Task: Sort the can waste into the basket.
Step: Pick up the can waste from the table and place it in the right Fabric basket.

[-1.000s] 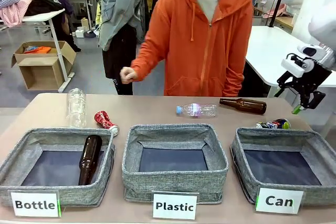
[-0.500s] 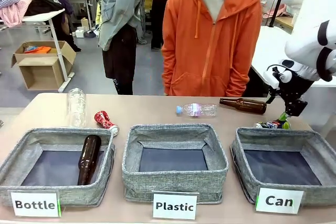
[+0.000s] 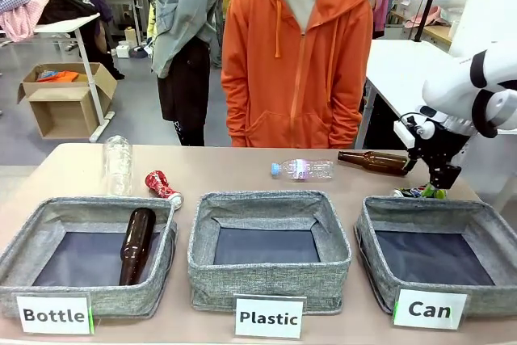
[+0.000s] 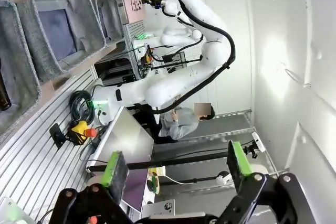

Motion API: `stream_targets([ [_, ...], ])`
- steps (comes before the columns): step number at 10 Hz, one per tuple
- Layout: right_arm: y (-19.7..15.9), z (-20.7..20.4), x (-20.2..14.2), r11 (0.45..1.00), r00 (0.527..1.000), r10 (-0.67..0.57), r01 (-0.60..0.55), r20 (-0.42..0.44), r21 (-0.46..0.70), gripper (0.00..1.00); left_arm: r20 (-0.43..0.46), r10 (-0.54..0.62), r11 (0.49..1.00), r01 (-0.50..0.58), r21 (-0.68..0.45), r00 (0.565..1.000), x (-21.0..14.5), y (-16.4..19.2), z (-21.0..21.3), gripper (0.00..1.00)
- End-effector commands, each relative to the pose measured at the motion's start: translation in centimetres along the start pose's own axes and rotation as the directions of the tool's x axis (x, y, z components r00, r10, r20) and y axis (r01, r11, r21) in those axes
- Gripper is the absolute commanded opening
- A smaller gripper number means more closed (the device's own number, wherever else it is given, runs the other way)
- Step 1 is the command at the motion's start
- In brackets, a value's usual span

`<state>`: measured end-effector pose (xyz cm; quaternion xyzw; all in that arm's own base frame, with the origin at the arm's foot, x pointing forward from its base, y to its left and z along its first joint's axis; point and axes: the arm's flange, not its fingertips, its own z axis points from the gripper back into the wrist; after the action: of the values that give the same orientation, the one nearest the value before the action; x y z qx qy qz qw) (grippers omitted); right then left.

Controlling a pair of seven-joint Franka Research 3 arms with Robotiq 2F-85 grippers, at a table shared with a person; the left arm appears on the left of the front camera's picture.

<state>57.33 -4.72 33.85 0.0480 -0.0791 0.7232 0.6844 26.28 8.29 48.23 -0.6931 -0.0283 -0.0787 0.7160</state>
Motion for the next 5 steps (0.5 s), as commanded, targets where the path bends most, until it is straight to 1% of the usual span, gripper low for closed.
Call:
stream_targets([
  [1, -1.3, -0.9, 0.4, 1.0, 0.999, -0.03, 0.03, -0.037, 0.004, 1.0, 0.003, -0.004, 1.0, 0.004, -0.02, 1.0, 0.4, -0.3, 0.0, 1.0],
  [3, -1.6, -2.5, 0.1, 0.998, 0.997, -0.054, 0.055, -0.046, 0.027, 1.0, 0.003, -0.004, 1.0, 0.004, -0.02, 1.0, 0.4, -0.3, 0.0, 1.0],
  [5, -2.0, -4.0, -0.2, 0.996, 0.997, -0.075, 0.076, -0.037, 0.053, 1.0, 0.003, -0.004, 1.0, 0.004, -0.02, 1.0, 0.4, -0.3, 0.0, 1.0],
])
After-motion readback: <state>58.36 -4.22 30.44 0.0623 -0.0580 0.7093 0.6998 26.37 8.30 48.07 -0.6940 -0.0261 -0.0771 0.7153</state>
